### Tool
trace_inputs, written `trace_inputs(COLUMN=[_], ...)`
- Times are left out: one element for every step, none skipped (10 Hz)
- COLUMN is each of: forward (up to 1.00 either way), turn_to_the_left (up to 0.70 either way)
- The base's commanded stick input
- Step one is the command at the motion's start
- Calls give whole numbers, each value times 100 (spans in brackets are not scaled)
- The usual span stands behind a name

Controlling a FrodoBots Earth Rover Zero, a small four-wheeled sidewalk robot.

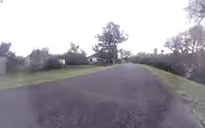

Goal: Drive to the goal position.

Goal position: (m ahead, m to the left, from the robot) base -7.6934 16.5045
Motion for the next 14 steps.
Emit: trace_inputs(forward=[0,0,0,0,0,0,0,0,0,0,0,0,0,0], turn_to_the_left=[85,85,85,85,85,85,85,85,85,85,85,85,85,85])
